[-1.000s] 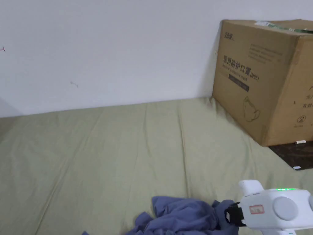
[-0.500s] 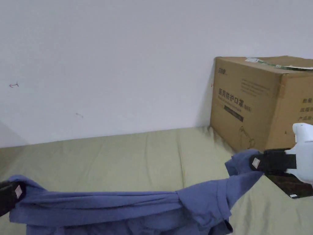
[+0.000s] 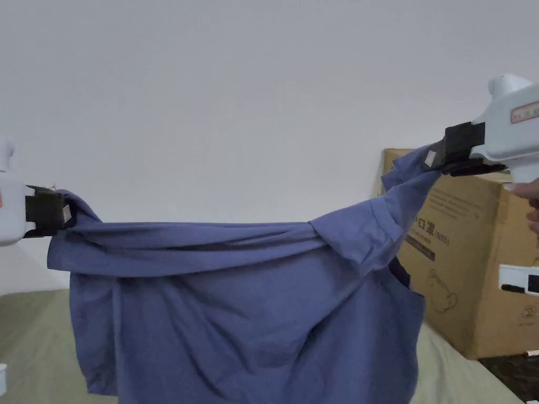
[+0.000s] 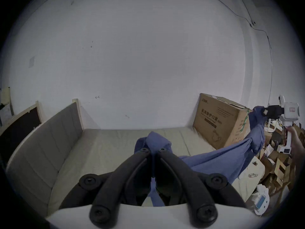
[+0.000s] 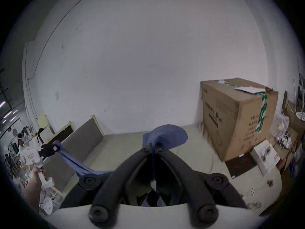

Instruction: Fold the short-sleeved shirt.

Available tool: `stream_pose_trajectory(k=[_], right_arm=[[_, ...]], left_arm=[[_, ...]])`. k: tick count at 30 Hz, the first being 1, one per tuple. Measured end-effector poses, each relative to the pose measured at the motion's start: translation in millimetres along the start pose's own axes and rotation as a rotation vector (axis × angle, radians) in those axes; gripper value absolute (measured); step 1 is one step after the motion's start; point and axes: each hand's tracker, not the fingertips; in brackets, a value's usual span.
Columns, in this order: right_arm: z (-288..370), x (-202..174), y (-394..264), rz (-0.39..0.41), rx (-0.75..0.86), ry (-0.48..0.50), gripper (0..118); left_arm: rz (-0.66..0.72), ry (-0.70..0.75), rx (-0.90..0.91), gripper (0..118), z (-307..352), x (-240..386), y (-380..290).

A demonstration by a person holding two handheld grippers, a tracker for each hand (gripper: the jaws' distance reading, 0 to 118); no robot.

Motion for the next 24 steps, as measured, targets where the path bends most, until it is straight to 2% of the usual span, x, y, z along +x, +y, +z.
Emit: stream_pose_trajectory(k=[8,12,15,19,22,24], right_arm=[[-82.7,-3.0,56.3,-0.015,0.066,-0.115,1],[-126.2,4.7,62.8,-0.046,0.102,-0.152,1],[-159.4,14.5,54.6,-0.038,0.108,-0.184,1],[-203.1,37.4,11.1,-0.028,0.069,-0.222,1],[-235.6,62.8,-56.6,-0.071,-0.042,-0.245,1],[-253.7,84.4,-122.9,-0.138,-0.157,-0.249,1]], left_arm=[[-0.021,0.035,-0.040,2,-101.1,1.1,36.9],[0.013,0.050,-0.036,2,-152.4,-1.5,38.5],[0.051,0.065,-0.021,2,-188.0,-8.5,29.3],[0.088,0.079,-0.052,2,-227.8,-14.5,-9.2],[0.142,0.082,-0.158,2,-254.4,-21.5,-66.3],[0.197,0.103,-0.243,2,-263.5,-25.0,-124.4]])
